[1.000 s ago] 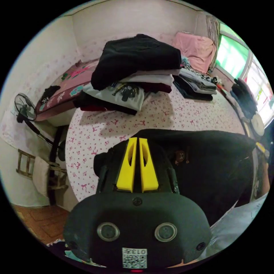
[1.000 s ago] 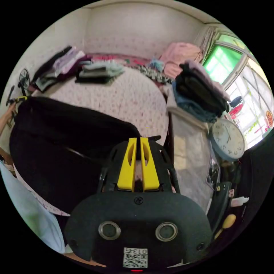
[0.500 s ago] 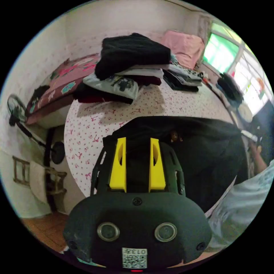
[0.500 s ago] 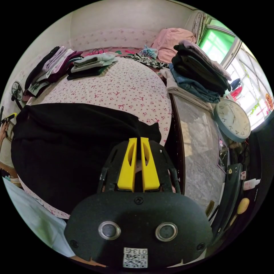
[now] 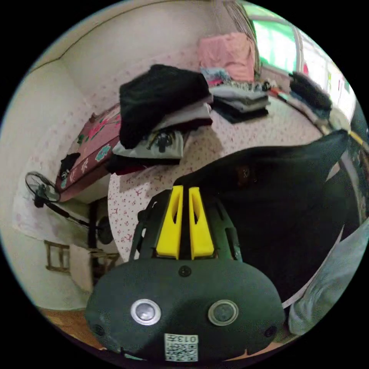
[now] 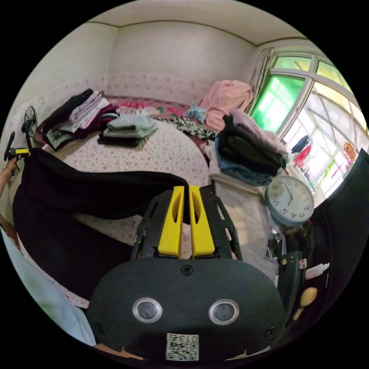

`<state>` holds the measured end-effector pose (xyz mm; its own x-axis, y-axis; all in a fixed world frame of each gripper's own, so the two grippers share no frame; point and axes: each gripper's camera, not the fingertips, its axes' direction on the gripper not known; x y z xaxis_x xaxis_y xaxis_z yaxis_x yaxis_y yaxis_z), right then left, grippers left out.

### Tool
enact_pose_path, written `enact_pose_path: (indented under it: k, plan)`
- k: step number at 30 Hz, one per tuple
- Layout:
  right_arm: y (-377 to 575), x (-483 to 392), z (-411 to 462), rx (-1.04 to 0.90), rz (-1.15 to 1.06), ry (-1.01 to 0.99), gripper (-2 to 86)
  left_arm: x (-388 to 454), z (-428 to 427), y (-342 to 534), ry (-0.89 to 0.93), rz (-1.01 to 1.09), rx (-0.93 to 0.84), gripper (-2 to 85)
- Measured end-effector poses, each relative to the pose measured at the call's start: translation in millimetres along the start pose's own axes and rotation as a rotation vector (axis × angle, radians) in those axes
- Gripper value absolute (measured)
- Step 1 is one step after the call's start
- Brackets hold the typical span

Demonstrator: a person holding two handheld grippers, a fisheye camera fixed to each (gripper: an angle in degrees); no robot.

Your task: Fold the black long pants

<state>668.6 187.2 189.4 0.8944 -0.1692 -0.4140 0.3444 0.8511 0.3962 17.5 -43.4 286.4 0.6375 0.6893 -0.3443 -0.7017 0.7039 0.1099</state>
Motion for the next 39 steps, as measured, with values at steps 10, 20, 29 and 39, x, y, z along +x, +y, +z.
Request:
enact_pose_path:
  k: [10, 20, 29, 39]
  plan:
    - [-83, 45, 112, -0.170, 0.140, -0.226, 2.2, -79, 77, -58, 0.163, -0.265, -0.225, 4.7]
    - [-59, 53, 142, -0.141, 0.202, -0.454, 2.6, -147, 46, 26, 0.241, -0.658, 0.041, 9.9]
    - [38, 6, 94, -0.254, 0.017, -0.549, 7.7, -136, 18, 152, 0.305, -0.646, -0.193, 14.3]
    - [94, -8, 67, -0.371, 0.017, -0.469, 8.2, -79, 67, 205, 0.387, -0.673, -0.299, 12.6]
